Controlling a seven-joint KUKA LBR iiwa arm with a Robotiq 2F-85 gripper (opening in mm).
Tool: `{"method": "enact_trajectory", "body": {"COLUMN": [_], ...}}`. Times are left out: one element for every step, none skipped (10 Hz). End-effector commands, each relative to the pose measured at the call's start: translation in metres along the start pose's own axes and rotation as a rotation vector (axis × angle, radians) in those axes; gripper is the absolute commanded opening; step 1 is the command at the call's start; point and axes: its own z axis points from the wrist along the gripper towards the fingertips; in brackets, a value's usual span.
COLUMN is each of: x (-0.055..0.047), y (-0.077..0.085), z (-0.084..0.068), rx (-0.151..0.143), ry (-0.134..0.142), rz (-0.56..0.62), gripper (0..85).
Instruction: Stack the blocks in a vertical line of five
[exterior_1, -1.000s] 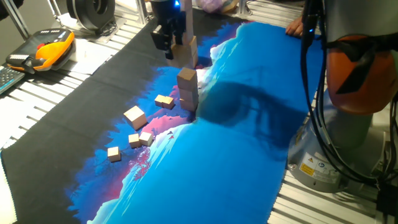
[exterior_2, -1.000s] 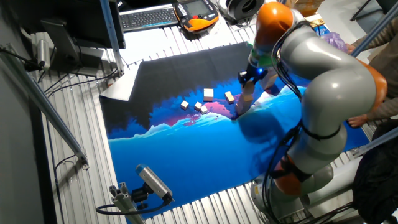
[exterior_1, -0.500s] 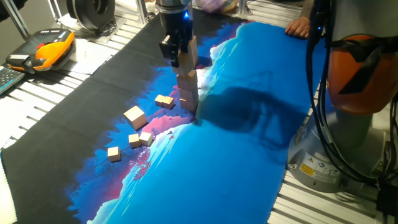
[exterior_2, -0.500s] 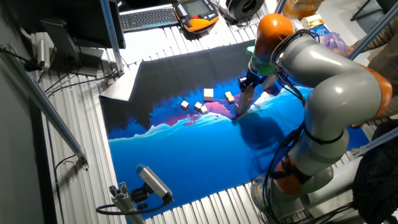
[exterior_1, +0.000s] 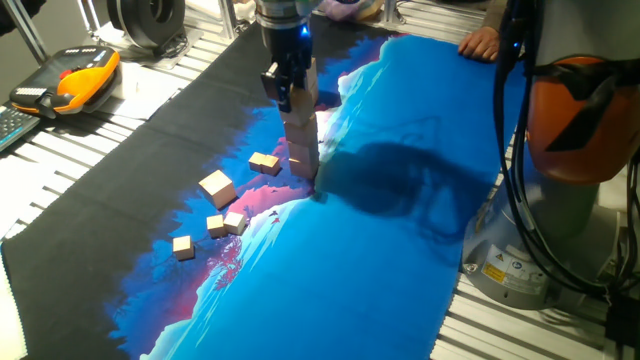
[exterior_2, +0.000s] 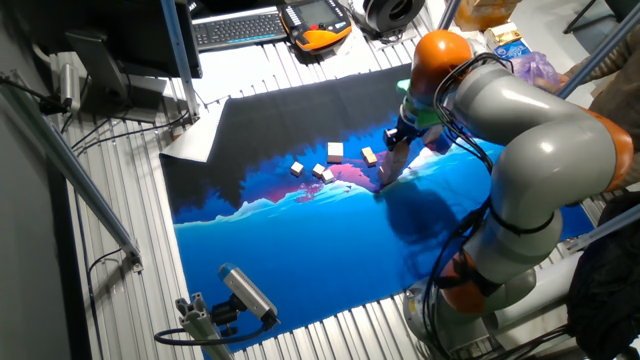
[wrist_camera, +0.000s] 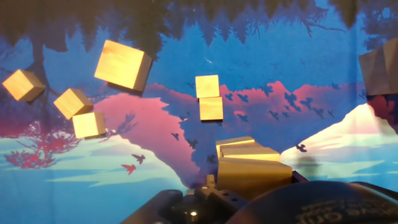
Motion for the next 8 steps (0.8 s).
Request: {"method": "enact_trajectory", "body": {"x": [-0.0004,-0.0004,-0.0012,-0.0016,-0.0015,-0.0008,-0.0002,-0.0001], "y": [-0.0007,-0.0017,-0.0025,-0.0038,-0.0048,-0.0067,-0.0082,-0.0087], "z": [0.0006,0.0011,0.0014,0.0023,0.0031,0.0045,0.0056,0.0061], "rx": [0.001,0.001,0.001,-0.008,-0.009,-0.008,-0.008,0.001], "ry": [0.0,0.0,-0.002,-0.002,-0.003,-0.008,-0.008,-0.006], "rz": [-0.003,-0.007,-0.011,-0.011,-0.011,-0.014,-0.014,-0.011], "gripper": [0.0,0.0,0.0,0.0,0.0,0.0,0.0,17.0]}}
